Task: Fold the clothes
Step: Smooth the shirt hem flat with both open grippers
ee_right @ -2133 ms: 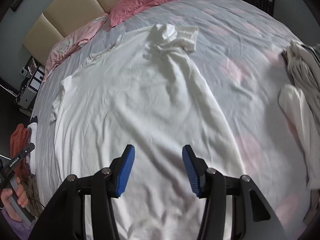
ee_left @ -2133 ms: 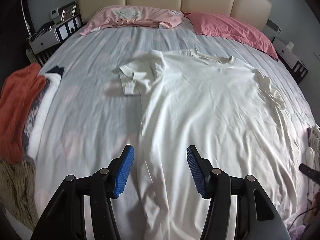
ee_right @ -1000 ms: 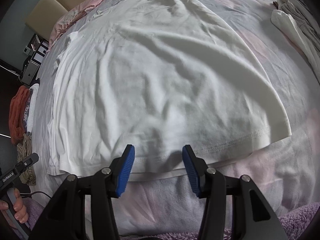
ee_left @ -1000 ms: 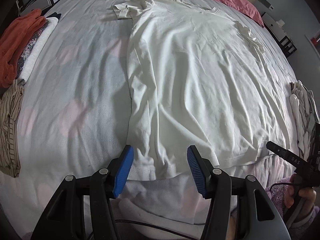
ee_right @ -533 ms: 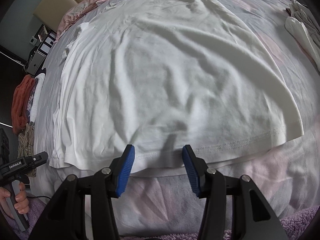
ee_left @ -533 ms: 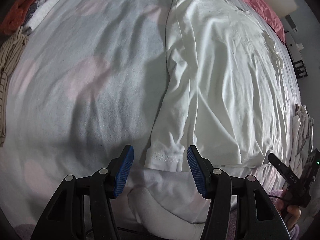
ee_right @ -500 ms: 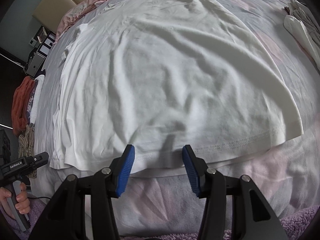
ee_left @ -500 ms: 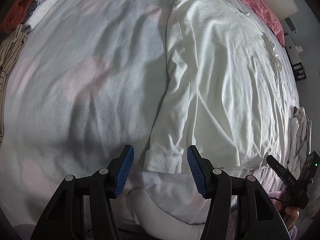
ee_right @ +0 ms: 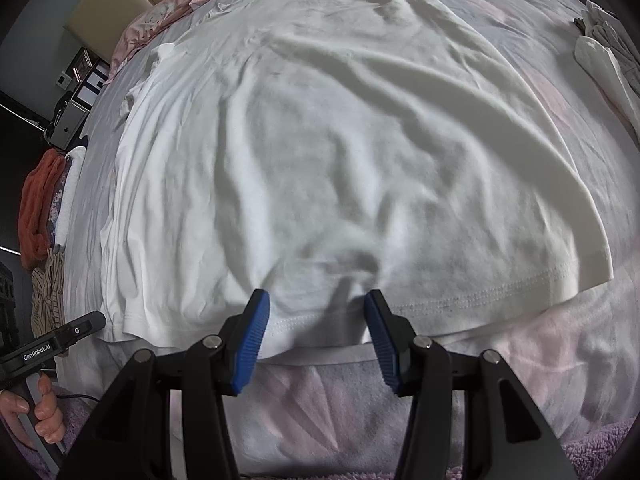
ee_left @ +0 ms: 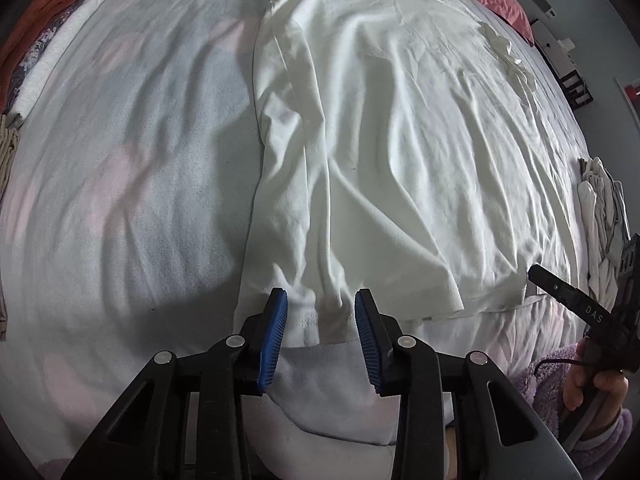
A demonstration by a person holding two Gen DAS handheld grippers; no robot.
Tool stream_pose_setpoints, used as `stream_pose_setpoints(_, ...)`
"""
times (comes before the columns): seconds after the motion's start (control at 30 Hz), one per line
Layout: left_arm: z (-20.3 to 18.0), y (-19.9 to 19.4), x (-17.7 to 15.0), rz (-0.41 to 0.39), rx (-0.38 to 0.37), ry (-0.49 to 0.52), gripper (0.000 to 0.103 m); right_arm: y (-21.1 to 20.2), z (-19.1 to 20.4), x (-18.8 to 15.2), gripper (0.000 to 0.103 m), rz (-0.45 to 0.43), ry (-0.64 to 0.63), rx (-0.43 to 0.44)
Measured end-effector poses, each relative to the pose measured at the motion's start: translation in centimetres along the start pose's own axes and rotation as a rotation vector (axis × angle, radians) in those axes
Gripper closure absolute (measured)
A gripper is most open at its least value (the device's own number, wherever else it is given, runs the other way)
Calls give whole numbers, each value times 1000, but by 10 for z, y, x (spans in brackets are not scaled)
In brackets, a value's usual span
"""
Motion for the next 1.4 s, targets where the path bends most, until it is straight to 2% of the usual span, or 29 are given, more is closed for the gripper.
stream_pose_setpoints(0.17,7,15,-5,55,60,-2,75,1,1,1,55,-1,-3,-4)
stream_pose_setpoints(0.3,14,20,-6,76,69,-30,76,2,1,1,55,-2,-4,-3)
stream_pose_setpoints(0.4,8,23,-8,82,83,9,76,2,0,1,55,-1,-3,-3)
stream_pose_setpoints(0.53,4,26,-10,81,139,55,77,3,0,2,55,0,-4,-6)
stream_pose_setpoints(0.63,7,20,-11,58,134,45,94,4,-3,8,55,-1,-1,-3)
stream_pose_setpoints(0.7,9,12,-11,32,110,26,96,3,-4,8,55,-2,6,1)
stream_pose_setpoints(0.77,16,0,-11,1,55,-16,97,3,-6,9,55,-5,15,4)
stream_pose_setpoints(0.9,37,-28,-9,-62,-104,-153,98,11,4,13,55,-7,27,3)
stream_pose_setpoints(0.97,57,-39,-12,-103,-122,-247,99,9,0,12,54,-6,33,0)
stream_pose_setpoints(1.03,73,-42,-22,-121,-100,-337,99,7,-3,11,54,-4,41,-5)
stream_pose_setpoints(1.13,80,-30,-4,-92,-67,-399,99,7,-5,13,55,-3,51,-11)
stream_pose_setpoints(1.2,81,-22,-2,-87,-2,-402,99,7,-6,14,55,-4,56,-8)
stream_pose_setpoints(1.3,79,-5,-3,-36,80,-371,99,3,-9,15,55,-13,73,-2)
stream_pose_setpoints(1.4,79,5,-2,-3,90,-376,99,-6,-19,20,55,-12,118,23)
Point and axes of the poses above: each gripper's, at about its wrist camera, not at the fingertips, and y roughly the way its jaws point, z to its left, x to its top, the point moved 8 cm from there along y, roughly the way its jaws point, and after that the axes turned 7 degrees about x, right-handed, at the moved point
